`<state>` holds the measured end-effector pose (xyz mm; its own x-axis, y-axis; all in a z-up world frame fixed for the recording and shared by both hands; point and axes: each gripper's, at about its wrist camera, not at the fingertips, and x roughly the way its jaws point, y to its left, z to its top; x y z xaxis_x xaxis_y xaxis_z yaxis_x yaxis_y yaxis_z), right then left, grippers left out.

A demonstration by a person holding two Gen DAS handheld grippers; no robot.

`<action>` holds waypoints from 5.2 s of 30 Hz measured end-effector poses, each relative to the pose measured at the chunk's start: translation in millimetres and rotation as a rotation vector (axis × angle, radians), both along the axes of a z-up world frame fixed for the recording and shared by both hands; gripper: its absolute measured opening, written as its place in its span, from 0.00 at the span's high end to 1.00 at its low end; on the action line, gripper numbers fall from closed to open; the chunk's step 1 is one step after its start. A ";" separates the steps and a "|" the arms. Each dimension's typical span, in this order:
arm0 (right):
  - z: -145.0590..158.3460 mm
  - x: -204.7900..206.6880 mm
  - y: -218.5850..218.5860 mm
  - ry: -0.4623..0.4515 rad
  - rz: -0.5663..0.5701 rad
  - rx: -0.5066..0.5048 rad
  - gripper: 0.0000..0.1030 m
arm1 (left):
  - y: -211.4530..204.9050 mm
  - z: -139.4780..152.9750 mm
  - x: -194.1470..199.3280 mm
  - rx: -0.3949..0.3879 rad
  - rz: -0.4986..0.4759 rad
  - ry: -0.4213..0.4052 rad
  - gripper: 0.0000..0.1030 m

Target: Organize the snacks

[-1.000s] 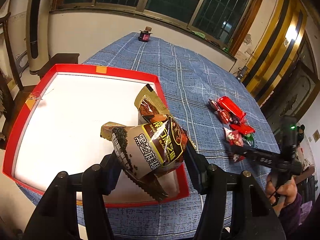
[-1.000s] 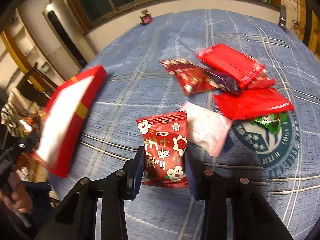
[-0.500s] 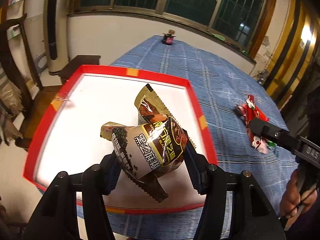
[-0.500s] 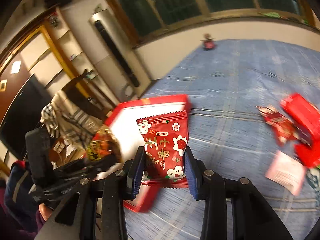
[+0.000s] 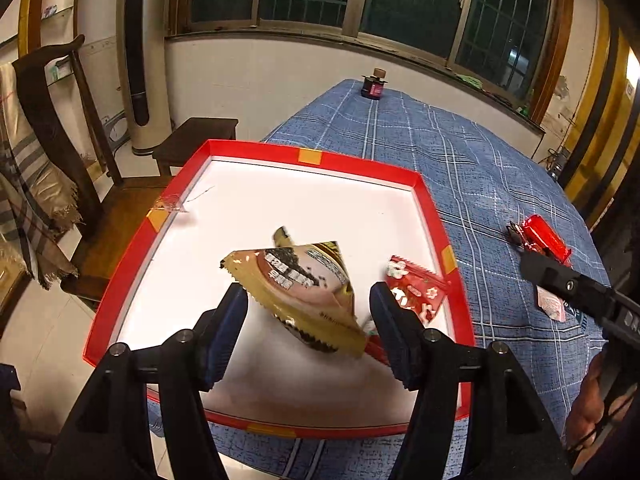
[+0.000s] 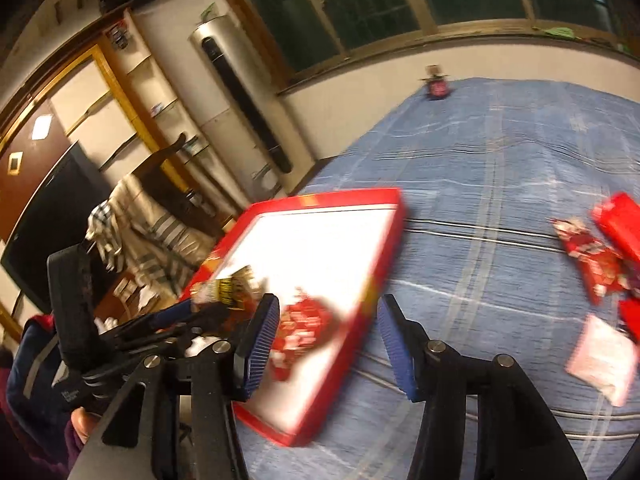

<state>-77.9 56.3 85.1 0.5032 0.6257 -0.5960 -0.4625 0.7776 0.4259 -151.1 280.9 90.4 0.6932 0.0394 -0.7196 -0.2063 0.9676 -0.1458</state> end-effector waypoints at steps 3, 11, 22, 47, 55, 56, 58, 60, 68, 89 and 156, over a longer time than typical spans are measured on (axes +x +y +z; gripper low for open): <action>-9.0 6.5 -39.0 0.018 -0.081 -0.001 0.49 | -6.8 2.8 0.7 0.009 -0.013 -0.007 0.39; -27.7 9.6 -160.3 0.063 -0.329 0.039 0.46 | -17.5 24.7 -2.7 0.008 -0.009 -0.088 0.39; -40.3 0.9 -267.6 0.083 -0.526 0.123 0.44 | -90.1 40.6 8.8 0.060 -0.157 -0.139 0.28; -84.9 28.7 -309.2 0.370 -0.460 0.511 0.45 | -218.6 -1.2 29.1 0.056 -0.522 0.029 0.28; -78.8 28.0 -301.2 0.288 -0.414 0.445 0.46 | -238.3 -14.4 62.4 -0.017 -0.575 0.111 0.29; -75.2 27.7 -299.1 0.277 -0.418 0.412 0.44 | -242.0 -15.5 64.4 -0.025 -0.585 0.120 0.29; -64.4 25.7 -295.5 0.241 -0.443 0.273 0.44 | -249.7 -16.8 66.4 -0.018 -0.600 0.125 0.29; -53.0 23.7 -290.9 0.187 -0.447 0.121 0.44 | -256.9 -17.5 67.8 -0.005 -0.615 0.125 0.29; -38.9 22.2 -256.5 0.102 -0.248 -0.240 0.44 | -284.1 -21.9 82.8 -0.002 -0.635 0.143 0.29; -54.3 44.2 -202.5 0.013 -0.093 -0.439 0.51 | -275.7 -41.6 95.9 0.040 -0.634 0.152 0.31; -53.4 -4.3 -206.8 0.061 -0.100 -0.276 0.52 | -204.2 -33.5 80.0 0.104 -0.320 0.337 0.29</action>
<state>-82.3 -150.5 31.7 0.5124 0.3852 -0.7675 -0.3577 0.9083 0.2170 -71.1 76.7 56.9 0.4110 -0.0545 -0.9100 0.0856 0.9961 -0.0210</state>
